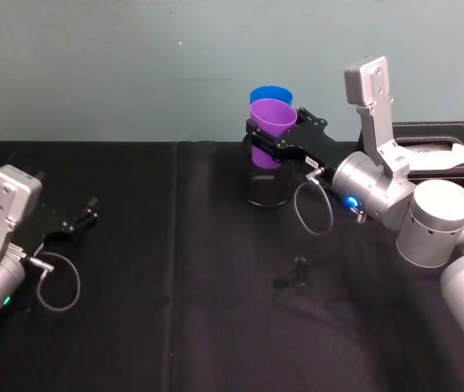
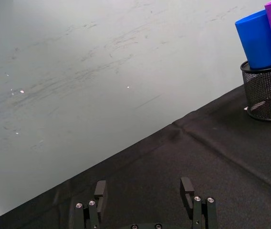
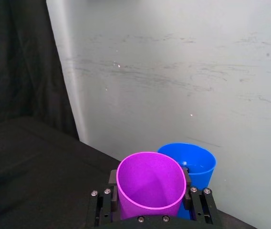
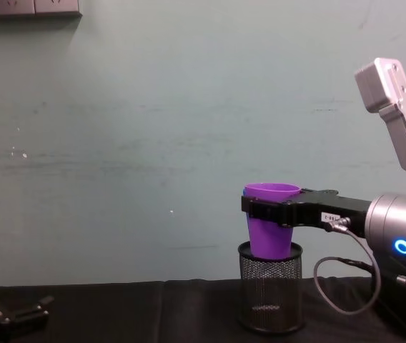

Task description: Pick up one cup with a gripper and tap it against the other cup.

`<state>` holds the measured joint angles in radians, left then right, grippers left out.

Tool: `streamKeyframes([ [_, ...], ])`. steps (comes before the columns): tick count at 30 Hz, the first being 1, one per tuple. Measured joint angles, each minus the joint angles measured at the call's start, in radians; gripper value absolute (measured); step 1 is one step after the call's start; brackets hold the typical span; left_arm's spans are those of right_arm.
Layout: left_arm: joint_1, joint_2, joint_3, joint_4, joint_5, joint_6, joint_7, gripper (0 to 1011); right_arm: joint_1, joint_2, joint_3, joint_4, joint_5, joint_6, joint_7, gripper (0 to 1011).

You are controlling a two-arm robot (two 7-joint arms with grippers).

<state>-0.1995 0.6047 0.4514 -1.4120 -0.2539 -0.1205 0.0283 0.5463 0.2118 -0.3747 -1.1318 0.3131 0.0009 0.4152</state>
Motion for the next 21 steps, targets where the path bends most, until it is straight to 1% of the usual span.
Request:
streamKeyframes([
  [21,0.000,0.000,0.000,0.000,0.000,0.000,0.000,1000,0.029,-0.010,-0.001,0.034,0.006,0.002,0.003,736],
])
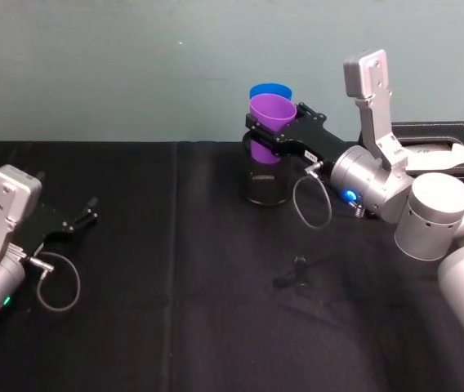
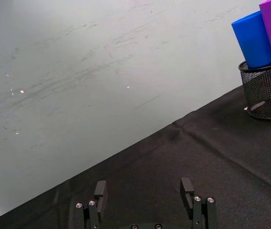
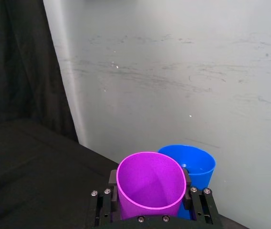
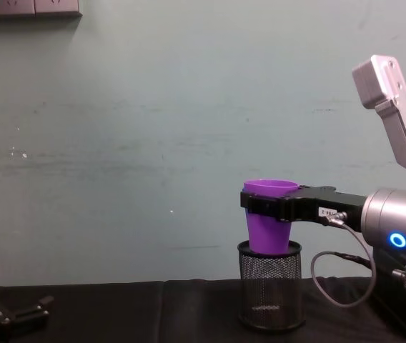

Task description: Pick up one cup with a gripper and tap it against the other cup.

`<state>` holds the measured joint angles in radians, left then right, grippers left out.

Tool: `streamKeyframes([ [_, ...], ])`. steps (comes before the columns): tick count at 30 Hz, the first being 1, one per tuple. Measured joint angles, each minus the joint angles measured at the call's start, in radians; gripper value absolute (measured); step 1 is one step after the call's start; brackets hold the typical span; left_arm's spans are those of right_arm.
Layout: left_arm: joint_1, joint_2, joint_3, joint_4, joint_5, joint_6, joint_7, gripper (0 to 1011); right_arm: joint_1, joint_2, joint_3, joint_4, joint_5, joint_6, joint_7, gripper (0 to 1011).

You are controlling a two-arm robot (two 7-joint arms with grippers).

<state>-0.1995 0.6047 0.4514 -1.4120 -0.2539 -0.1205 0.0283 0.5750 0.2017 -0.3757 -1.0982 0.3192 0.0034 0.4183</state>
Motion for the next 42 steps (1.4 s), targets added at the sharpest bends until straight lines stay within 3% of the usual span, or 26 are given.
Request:
streamKeyframes([
  [42,0.000,0.000,0.000,0.000,0.000,0.000,0.000,1000,0.007,-0.002,-0.002,0.009,-0.002,0.001,0.004,736],
])
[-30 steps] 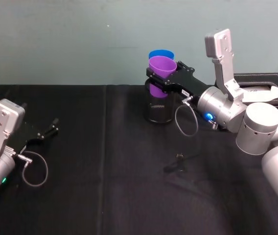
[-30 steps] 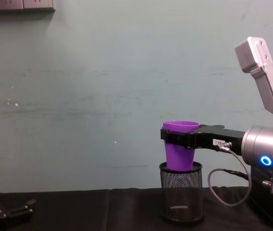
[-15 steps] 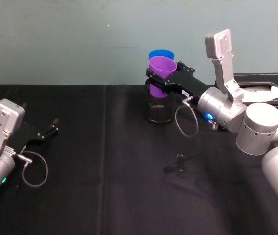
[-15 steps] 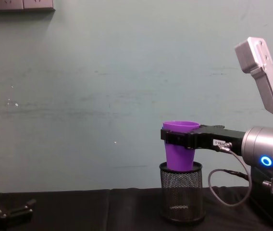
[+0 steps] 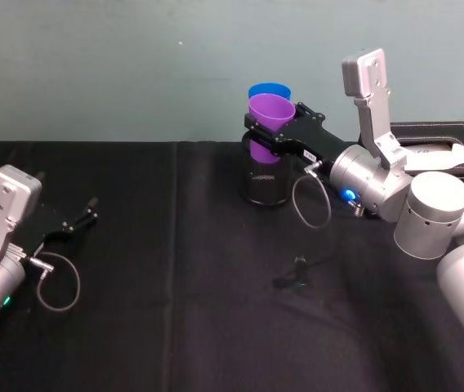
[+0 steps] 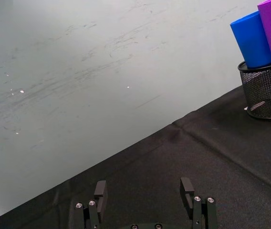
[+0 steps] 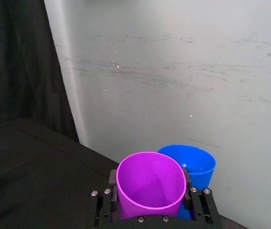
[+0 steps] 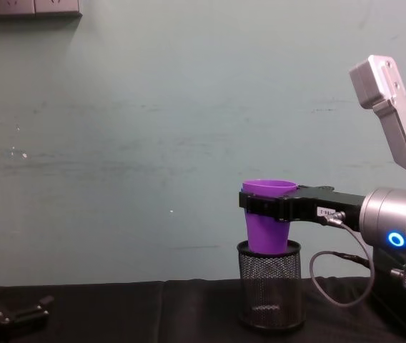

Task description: Pick up one cup with a gripper and tap it against the other cup.

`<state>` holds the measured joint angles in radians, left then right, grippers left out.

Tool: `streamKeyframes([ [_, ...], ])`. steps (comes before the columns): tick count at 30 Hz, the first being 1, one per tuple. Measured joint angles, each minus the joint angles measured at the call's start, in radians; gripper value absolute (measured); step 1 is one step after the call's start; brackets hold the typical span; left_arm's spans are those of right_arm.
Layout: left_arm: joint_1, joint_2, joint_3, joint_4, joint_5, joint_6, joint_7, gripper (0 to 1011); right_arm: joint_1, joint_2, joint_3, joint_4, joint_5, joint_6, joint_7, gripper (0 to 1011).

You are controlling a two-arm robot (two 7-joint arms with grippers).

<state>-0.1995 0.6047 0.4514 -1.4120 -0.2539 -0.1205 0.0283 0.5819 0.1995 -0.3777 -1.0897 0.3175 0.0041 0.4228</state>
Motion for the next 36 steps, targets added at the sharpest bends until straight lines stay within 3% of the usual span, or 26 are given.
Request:
streamKeyframes([
  [36,0.000,0.000,0.000,0.000,0.000,0.000,0.000,1000,0.000,0.000,0.000,0.000,0.000,0.000,0.000,736],
])
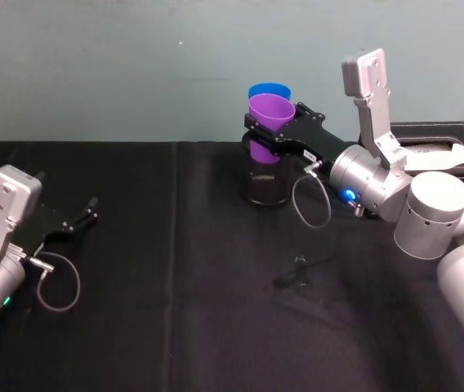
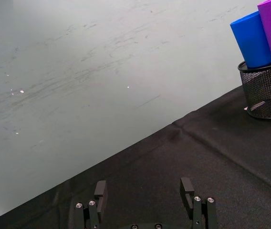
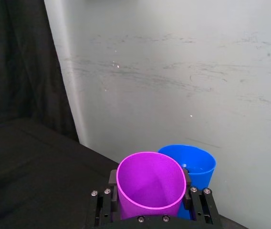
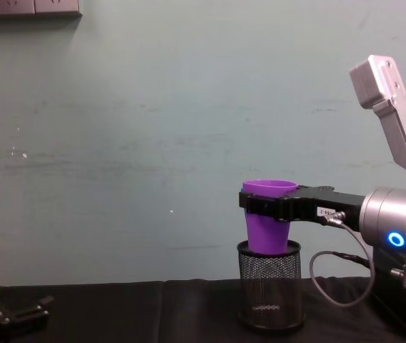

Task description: Pick up one cup with a gripper and tap it against the other cup.

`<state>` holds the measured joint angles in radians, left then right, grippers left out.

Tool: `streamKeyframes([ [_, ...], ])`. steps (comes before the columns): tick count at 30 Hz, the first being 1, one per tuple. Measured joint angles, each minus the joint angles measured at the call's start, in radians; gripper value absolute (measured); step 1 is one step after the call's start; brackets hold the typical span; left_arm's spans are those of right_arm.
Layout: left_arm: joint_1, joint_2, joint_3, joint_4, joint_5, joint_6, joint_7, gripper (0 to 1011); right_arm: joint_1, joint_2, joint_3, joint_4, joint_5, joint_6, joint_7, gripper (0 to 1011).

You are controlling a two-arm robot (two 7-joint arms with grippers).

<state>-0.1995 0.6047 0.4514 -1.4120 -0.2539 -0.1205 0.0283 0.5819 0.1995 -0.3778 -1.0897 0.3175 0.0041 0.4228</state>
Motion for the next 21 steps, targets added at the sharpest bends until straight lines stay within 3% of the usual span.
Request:
streamKeyframes([
  [21,0.000,0.000,0.000,0.000,0.000,0.000,0.000,1000,0.000,0.000,0.000,0.000,0.000,0.000,0.000,736],
])
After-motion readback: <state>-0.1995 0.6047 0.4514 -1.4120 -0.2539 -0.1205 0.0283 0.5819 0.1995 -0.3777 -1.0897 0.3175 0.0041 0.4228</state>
